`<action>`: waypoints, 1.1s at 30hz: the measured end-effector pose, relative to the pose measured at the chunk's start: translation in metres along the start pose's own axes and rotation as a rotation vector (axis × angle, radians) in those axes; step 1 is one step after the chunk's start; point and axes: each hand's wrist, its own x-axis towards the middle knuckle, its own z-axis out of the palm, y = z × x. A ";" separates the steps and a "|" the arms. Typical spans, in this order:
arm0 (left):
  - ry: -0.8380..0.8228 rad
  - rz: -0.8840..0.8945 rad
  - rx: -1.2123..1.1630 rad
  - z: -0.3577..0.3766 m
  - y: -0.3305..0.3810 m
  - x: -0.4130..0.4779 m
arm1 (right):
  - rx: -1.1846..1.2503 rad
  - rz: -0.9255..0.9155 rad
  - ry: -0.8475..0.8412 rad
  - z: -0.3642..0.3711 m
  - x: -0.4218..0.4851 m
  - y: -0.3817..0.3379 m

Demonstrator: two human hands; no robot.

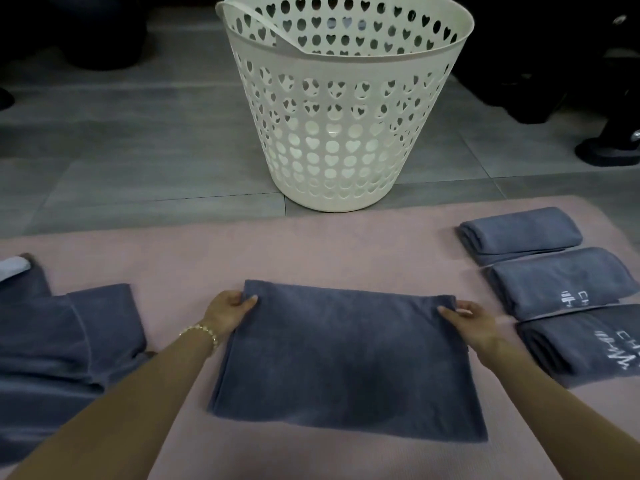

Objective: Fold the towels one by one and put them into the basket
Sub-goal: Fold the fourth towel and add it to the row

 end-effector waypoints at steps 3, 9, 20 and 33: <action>-0.003 -0.058 0.116 -0.007 -0.019 -0.008 | -0.188 -0.001 -0.046 -0.005 -0.013 0.012; -0.210 -0.056 0.194 -0.015 -0.047 -0.071 | -0.263 0.139 -0.229 -0.022 -0.065 0.055; 0.054 0.207 0.261 -0.010 -0.067 -0.100 | -0.257 -0.012 -0.010 -0.028 -0.105 0.079; 0.082 -0.025 0.515 -0.013 -0.072 -0.100 | -0.453 -0.327 0.212 0.002 -0.127 0.070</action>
